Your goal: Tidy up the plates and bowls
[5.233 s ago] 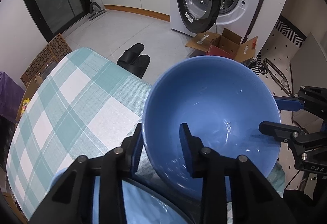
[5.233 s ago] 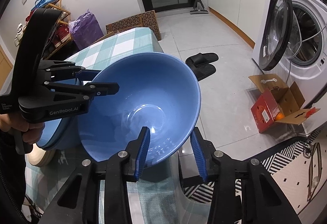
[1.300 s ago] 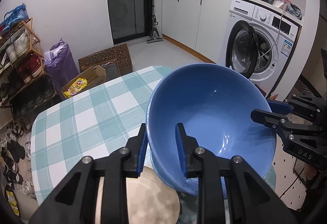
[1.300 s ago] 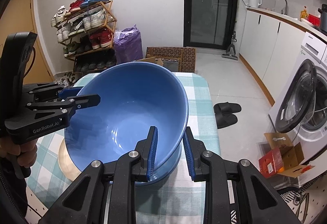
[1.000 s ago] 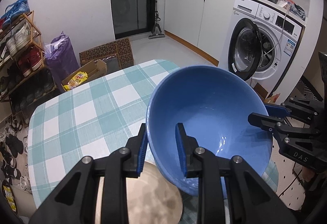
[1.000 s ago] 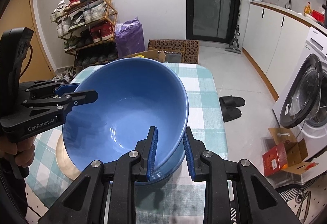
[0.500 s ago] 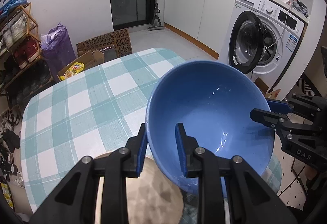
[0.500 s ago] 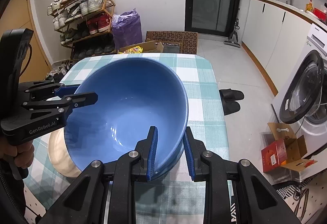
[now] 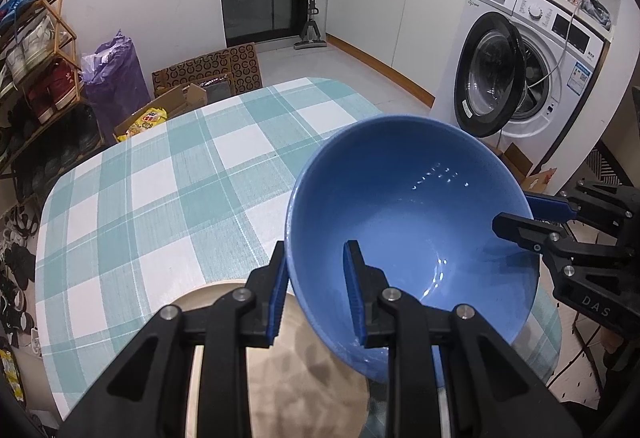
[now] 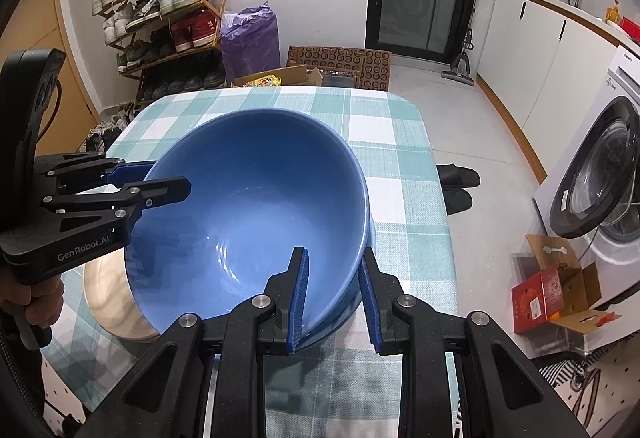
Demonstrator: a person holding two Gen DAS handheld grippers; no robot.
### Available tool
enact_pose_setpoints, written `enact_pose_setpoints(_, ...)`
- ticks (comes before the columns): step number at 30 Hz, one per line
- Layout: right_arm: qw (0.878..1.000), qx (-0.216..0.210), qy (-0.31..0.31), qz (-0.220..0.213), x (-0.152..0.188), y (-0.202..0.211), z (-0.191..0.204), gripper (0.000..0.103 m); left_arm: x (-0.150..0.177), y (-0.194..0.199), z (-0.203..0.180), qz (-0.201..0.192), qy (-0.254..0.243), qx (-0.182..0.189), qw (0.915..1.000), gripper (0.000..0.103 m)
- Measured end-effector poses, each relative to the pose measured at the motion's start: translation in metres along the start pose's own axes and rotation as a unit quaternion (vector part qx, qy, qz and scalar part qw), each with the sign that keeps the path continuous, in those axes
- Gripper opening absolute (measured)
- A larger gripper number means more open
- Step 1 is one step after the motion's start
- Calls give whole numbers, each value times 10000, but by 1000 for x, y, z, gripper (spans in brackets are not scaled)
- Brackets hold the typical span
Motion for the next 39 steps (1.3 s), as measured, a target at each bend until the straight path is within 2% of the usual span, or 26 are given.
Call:
enact_pose_setpoints(21,9993,262,232,108,10,-13,8,26,10,-14,-3,83,-110,-65,9999,25)
enact_pose_setpoints(39,9958,640,647,73,18,-21,16,26,18,-23,-9,111,-313,-281,9991,25)
Point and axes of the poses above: each gripper's, at about its wrist camera, not at the fingertips, and y roughly against the way its jaws point, z to its left, x to its underside, the point moved 1 cm from there along -y, roughly the way its jaws point, and after that the axes turned 9 degrees about -z, right-handed, at the moved point
